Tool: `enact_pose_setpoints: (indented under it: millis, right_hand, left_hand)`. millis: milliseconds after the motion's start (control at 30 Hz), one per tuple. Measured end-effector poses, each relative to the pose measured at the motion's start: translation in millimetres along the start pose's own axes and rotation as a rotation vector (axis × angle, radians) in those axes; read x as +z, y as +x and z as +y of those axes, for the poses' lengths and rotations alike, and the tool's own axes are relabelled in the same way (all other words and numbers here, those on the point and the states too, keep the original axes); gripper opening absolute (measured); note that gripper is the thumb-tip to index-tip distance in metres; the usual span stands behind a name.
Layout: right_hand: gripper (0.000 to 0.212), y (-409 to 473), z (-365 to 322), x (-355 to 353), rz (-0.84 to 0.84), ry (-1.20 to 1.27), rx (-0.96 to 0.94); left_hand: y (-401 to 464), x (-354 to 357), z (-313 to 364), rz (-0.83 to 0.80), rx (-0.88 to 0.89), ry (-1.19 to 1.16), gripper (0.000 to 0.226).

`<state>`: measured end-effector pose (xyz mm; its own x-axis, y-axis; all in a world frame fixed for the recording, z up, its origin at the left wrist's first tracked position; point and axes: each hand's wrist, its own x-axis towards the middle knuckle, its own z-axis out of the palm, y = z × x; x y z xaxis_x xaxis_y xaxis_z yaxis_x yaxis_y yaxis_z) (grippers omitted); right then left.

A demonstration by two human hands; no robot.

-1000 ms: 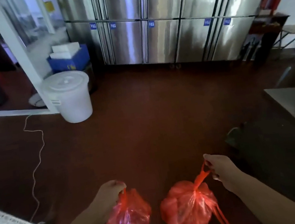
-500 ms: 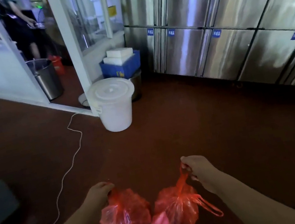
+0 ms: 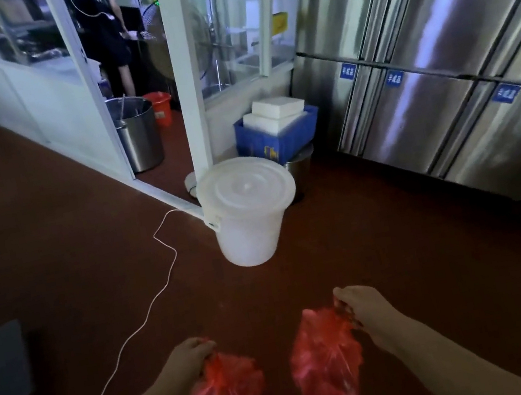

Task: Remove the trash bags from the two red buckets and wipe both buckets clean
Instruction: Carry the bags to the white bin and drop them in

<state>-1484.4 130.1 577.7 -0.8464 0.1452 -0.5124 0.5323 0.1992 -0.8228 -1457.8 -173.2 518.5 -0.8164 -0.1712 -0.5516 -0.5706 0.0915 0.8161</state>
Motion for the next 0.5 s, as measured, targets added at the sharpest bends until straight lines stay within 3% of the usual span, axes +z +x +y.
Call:
enact_pose_setpoints:
  millis: [300, 500]
  right_hand:
    - [0.029, 175.4, -100.2, 40.4, -0.042, 0.023, 0.083]
    - [0.024, 303.1, -135.4, 77.1, -0.214, -0.006, 0.14]
  left_hand:
    - [155.5, -0.4, 86.0, -0.004, -0.134, -0.008, 0.012]
    - [252.1, 11.9, 122.2, 0.059, -0.222, -0.107, 0.007]
